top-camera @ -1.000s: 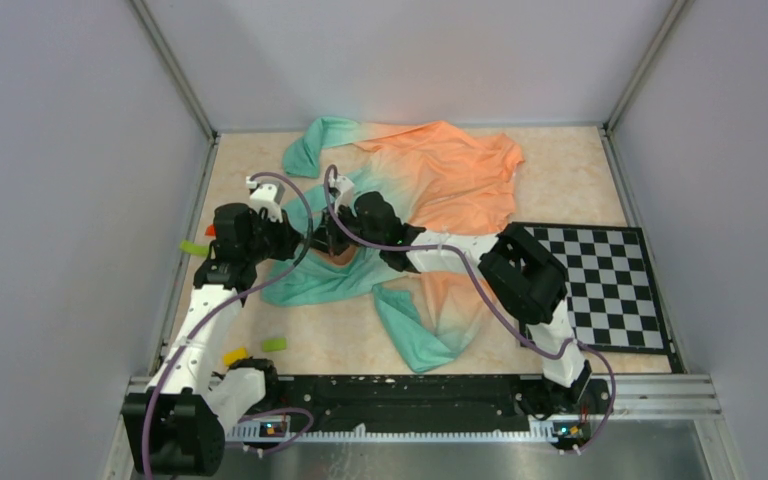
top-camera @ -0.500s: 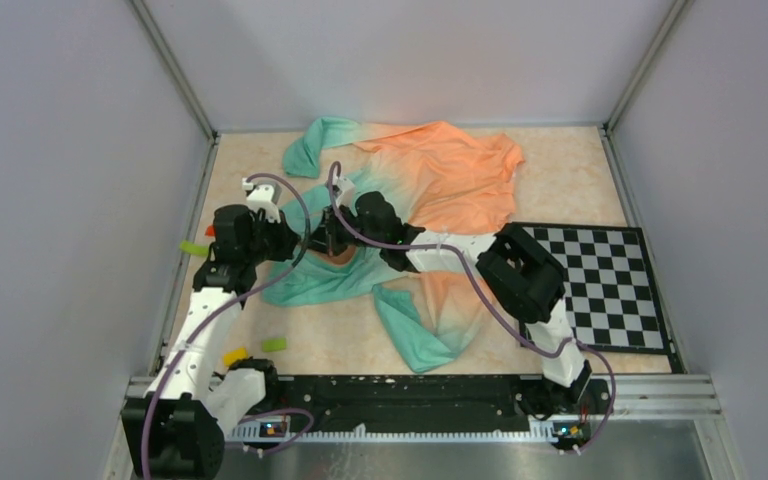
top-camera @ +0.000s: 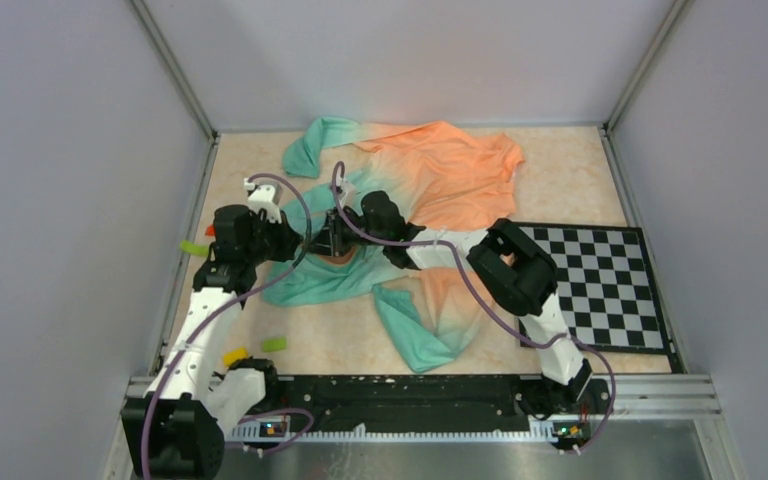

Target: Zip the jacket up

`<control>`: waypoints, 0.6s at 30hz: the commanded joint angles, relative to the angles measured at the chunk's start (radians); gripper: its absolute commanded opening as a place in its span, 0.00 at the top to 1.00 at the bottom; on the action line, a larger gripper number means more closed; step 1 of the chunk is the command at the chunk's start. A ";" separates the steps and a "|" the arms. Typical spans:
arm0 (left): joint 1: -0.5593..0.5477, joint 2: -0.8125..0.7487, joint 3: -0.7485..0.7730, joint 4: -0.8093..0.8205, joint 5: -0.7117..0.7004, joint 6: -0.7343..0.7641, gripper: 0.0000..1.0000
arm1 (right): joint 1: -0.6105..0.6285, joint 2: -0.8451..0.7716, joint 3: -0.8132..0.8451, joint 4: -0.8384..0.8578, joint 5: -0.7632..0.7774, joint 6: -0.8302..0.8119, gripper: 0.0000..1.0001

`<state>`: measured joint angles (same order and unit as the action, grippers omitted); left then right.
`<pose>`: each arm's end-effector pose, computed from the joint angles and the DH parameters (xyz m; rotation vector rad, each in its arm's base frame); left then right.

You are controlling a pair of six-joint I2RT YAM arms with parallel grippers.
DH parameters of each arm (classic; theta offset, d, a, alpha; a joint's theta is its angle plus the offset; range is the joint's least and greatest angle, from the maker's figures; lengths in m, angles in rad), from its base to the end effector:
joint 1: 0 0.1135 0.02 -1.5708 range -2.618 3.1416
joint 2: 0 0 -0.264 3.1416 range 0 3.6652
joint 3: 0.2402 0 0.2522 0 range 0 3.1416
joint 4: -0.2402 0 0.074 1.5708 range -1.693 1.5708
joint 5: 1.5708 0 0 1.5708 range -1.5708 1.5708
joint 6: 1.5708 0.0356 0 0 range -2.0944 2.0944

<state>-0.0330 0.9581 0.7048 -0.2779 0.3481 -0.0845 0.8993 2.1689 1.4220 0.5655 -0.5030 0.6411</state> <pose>0.2125 -0.0192 0.2717 0.1561 2.0906 -0.4362 0.2931 0.3964 0.1903 -0.6697 1.8930 1.5013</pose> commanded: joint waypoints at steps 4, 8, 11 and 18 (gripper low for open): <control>-0.001 -0.010 0.003 0.043 0.036 -0.005 1.00 | 0.003 -0.026 -0.020 0.160 -0.032 0.006 0.77; -0.001 -0.010 0.003 0.043 0.040 -0.006 1.00 | 0.003 -0.027 -0.012 0.139 -0.020 -0.003 0.79; -0.001 -0.009 0.004 0.043 0.039 -0.004 1.00 | 0.003 -0.026 -0.005 0.129 -0.022 0.000 0.88; -0.001 -0.011 0.005 0.033 -0.010 -0.012 1.00 | 0.005 -0.036 0.022 -0.009 0.044 0.023 1.00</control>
<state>-0.0330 0.9581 0.7048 -0.2703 0.3561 -0.0845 0.9001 2.1696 1.4075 0.6350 -0.5205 0.6529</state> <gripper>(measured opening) 0.012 0.009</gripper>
